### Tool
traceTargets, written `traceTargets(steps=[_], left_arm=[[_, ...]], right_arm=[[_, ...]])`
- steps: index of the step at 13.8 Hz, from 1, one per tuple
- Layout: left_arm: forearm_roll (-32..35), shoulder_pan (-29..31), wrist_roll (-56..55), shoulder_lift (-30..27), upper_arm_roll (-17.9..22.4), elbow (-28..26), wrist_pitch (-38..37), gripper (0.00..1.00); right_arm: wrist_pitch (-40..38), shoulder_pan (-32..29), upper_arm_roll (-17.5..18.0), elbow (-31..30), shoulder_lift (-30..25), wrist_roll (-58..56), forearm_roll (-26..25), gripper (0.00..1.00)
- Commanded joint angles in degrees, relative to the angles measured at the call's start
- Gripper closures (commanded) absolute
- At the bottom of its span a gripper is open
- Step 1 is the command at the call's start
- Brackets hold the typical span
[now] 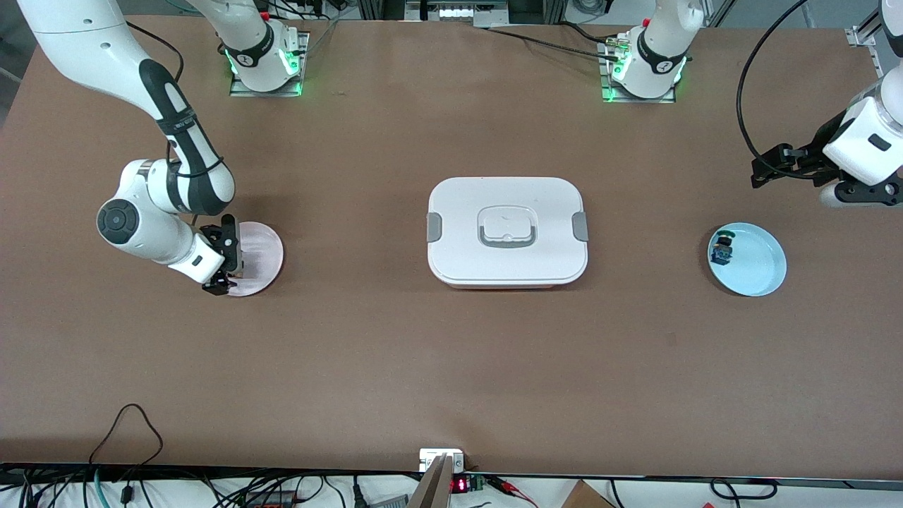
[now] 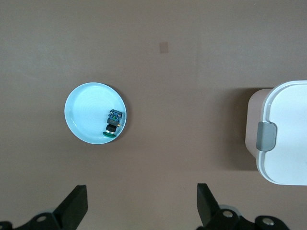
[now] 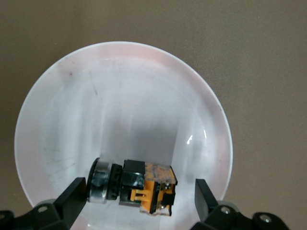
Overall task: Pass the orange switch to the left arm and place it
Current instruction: 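Close the right gripper on the orange switch, then lift the orange switch off the white plate with the right gripper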
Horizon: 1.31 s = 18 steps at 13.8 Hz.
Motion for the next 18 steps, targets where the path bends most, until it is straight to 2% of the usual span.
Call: traceTargets(steps=[1, 3, 5, 7, 8, 11, 14, 16, 18], left_arm=[[-0.56, 0.03, 0.12, 0.05, 0.17, 0.94, -0.96, 0.00], [-0.56, 0.03, 0.12, 0.05, 0.17, 0.94, -0.96, 0.00], [-0.56, 0.03, 0.12, 0.05, 0.17, 0.94, -0.96, 0.00], [-0.56, 0.03, 0.12, 0.05, 0.17, 0.94, -0.96, 0.00], [-0.56, 0.03, 0.12, 0.05, 0.17, 0.94, -0.96, 0.00], [-0.56, 0.03, 0.12, 0.05, 0.17, 0.94, -0.96, 0.00], [-0.56, 0.03, 0.12, 0.05, 0.17, 0.94, -0.96, 0.00], [-0.56, 0.03, 0.12, 0.05, 0.17, 0.94, -0.96, 0.00], [-0.56, 0.03, 0.12, 0.05, 0.17, 0.94, -0.96, 0.00]], right_arm=[[1.70, -0.35, 0.37, -0.48, 0.48, -0.68, 1.09, 0.00], [1.62, -0.35, 0.37, -0.57, 0.40, -1.12, 1.09, 0.17], [1.44, -0.52, 0.45, -0.48, 0.13, -1.21, 1.09, 0.63], [0.48, -0.52, 0.46, -0.48, -0.83, -1.30, 1.09, 0.91], [-1.70, -0.52, 0.46, -0.22, -2.23, -1.30, 1.09, 0.98], [-11.18, -0.09, 0.46, 1.27, -8.02, -1.21, 1.09, 0.99], [-22.87, 0.09, 0.81, 5.48, -12.42, -0.86, 1.44, 0.99], [-32.79, 0.09, 0.81, 10.13, -16.02, -0.60, 1.44, 0.99], [-44.56, 0.00, 0.72, 17.50, -17.88, -0.33, 1.44, 0.99]])
